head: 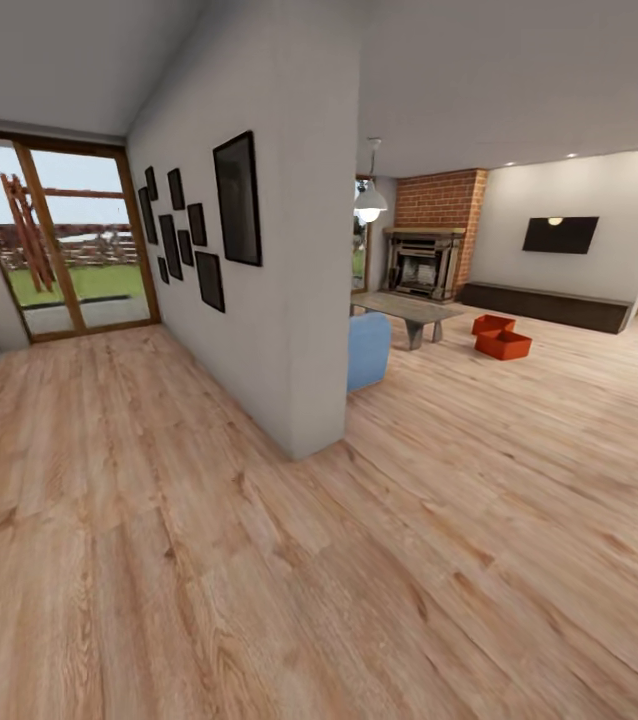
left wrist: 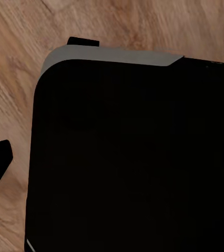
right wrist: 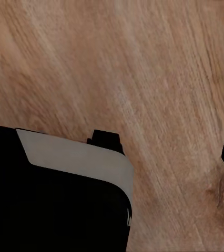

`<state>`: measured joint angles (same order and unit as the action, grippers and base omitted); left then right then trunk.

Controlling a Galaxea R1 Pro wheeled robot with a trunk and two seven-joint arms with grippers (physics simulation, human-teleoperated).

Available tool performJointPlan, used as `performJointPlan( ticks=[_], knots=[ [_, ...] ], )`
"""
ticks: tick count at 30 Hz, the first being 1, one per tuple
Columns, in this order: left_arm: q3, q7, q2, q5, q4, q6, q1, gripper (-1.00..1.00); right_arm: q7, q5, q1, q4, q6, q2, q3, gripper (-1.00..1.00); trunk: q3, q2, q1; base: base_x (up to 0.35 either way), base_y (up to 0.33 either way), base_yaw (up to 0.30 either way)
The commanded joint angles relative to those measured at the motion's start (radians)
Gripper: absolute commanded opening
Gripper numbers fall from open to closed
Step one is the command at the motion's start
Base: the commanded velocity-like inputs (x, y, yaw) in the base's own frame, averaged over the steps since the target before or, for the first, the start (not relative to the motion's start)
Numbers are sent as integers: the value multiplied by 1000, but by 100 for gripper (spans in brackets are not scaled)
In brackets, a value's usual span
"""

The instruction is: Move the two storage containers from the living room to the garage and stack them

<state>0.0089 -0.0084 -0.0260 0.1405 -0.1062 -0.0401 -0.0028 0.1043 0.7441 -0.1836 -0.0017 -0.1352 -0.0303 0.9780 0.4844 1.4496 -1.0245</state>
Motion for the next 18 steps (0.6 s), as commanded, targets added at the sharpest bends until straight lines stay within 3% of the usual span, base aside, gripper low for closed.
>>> performJointPlan(
  ticks=[1,11,18],
  knots=[
    [0,-1,0,8,0,-3,0,100,3,8,0,0,-2,0,8,100,1,0,-1,322,0,-243],
    [2,-1,0,8,0,-4,0,100,3,8,0,0,-2,0,8,100,1,0,-1,322,0,-231],
    [3,-1,1,8,0,-4,0,100,3,9,0,0,-1,-2,8,100,1,0,-1,322,0,-28]
  ],
)
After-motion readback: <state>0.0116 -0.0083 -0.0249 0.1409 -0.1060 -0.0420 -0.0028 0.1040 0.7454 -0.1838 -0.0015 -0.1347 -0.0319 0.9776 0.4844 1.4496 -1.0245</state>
